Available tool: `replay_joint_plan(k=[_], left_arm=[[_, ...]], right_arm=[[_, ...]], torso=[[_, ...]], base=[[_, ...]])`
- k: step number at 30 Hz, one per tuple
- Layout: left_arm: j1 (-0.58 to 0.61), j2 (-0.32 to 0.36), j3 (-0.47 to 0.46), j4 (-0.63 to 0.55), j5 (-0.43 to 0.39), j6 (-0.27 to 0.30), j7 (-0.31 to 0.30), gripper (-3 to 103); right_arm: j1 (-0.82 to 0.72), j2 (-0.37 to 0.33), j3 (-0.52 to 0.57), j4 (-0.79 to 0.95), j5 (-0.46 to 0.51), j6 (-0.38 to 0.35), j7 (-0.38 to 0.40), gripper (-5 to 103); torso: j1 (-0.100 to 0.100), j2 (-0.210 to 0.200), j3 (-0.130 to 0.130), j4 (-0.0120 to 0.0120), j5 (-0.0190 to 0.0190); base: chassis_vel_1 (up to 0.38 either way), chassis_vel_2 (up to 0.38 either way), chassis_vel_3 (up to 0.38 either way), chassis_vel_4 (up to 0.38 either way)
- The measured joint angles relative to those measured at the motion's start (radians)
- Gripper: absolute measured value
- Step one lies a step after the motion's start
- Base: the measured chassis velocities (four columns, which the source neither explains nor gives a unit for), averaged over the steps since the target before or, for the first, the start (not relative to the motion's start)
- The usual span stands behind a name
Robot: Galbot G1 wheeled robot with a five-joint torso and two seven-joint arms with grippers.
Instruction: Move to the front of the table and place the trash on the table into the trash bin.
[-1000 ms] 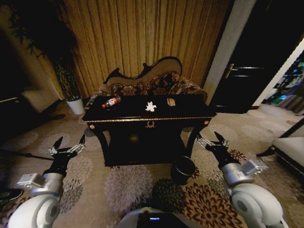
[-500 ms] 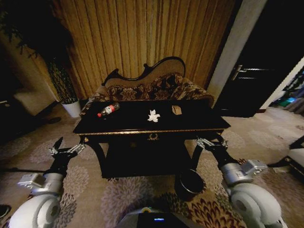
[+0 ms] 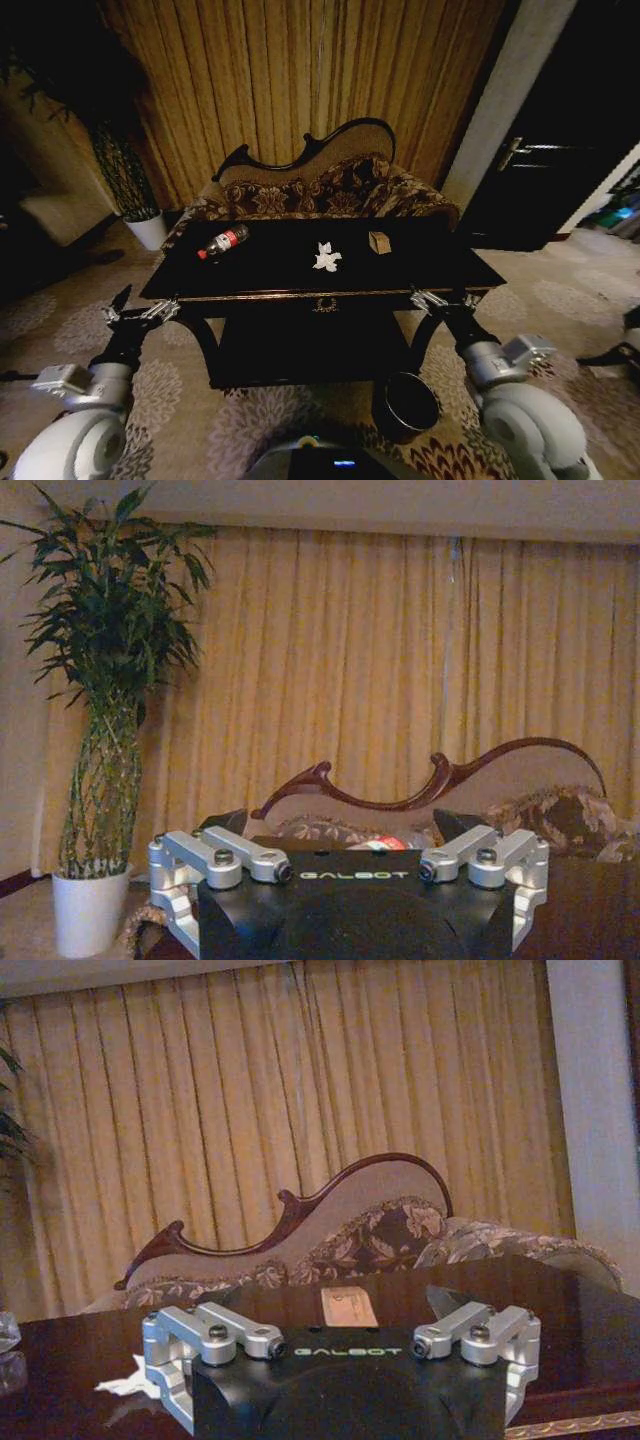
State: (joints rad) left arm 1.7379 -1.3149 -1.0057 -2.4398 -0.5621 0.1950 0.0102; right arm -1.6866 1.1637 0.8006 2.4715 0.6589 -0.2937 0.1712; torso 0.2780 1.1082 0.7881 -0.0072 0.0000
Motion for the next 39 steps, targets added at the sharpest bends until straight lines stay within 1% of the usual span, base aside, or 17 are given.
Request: replay_joint_plan(k=[2,6,8,10,12,21,33,37,39], left_arm=[[-0.003,0.004,0.001,-0.008,-0.011,0.01,-0.014,100],[-0.006,0.009,0.0,-0.015,-0.015,0.021,-0.023,100],[-0.007,0.012,0.0,-0.021,-0.017,0.029,-0.032,100],[-0.007,0.012,0.0,-0.023,-0.018,0.031,-0.033,100],[-0.006,0.013,0.001,-0.03,-0.02,0.036,-0.038,100],[-0.015,0.012,0.009,-0.027,-0.028,0.039,-0.06,100],[-0.018,0.008,0.016,-0.017,-0.021,0.035,-0.065,100],[-0.019,0.007,0.016,-0.012,-0.022,0.034,-0.065,100],[-0.018,0.009,0.015,-0.012,-0.026,0.034,-0.065,100]], right_arm=[[0.012,-0.017,-0.002,-0.011,0.002,-0.003,0.0,100],[0.033,-0.053,-0.003,-0.026,0.013,-0.012,0.001,100],[0.051,-0.082,-0.003,-0.039,0.031,-0.02,0.002,100],[0.056,-0.09,-0.002,-0.043,0.036,-0.023,0.003,100],[0.074,-0.114,-0.001,-0.057,0.069,-0.039,0.011,100],[0.092,-0.126,-0.005,-0.078,0.084,-0.046,0.024,100],[0.093,-0.13,-0.006,-0.077,0.08,-0.043,0.025,100],[0.105,-0.152,-0.011,-0.075,0.081,-0.056,0.025,100],[0.132,-0.186,-0.011,-0.082,0.101,-0.075,0.027,100]], torso=[[0.0,0.0,0.0,0.0001,0.0],[0.0,0.0,0.0,0.0001,0.0],[0.0,0.0,0.0,0.0001,0.0001],[0.0,0.0,0.0,0.0001,0.0001],[0.0,0.0,0.0,0.0002,0.0001],[0.0,0.0,0.0,0.0,0.0001],[0.0,0.0,0.0,0.0001,0.0],[0.0,0.0,0.0,0.0,0.0],[0.0,0.0,0.0,0.0,0.0]], base=[[0.0,0.0,0.0,0.0],[0.0,0.0,0.0,0.0],[0.0,0.0,0.0,0.0],[0.0,0.0,0.0,0.0],[0.0,0.0,0.0,0.0],[0.0,0.0,0.0,0.0],[0.0,0.0,0.0,0.0],[0.0,0.0,0.0,0.0],[0.0,0.0,0.0,0.0]])
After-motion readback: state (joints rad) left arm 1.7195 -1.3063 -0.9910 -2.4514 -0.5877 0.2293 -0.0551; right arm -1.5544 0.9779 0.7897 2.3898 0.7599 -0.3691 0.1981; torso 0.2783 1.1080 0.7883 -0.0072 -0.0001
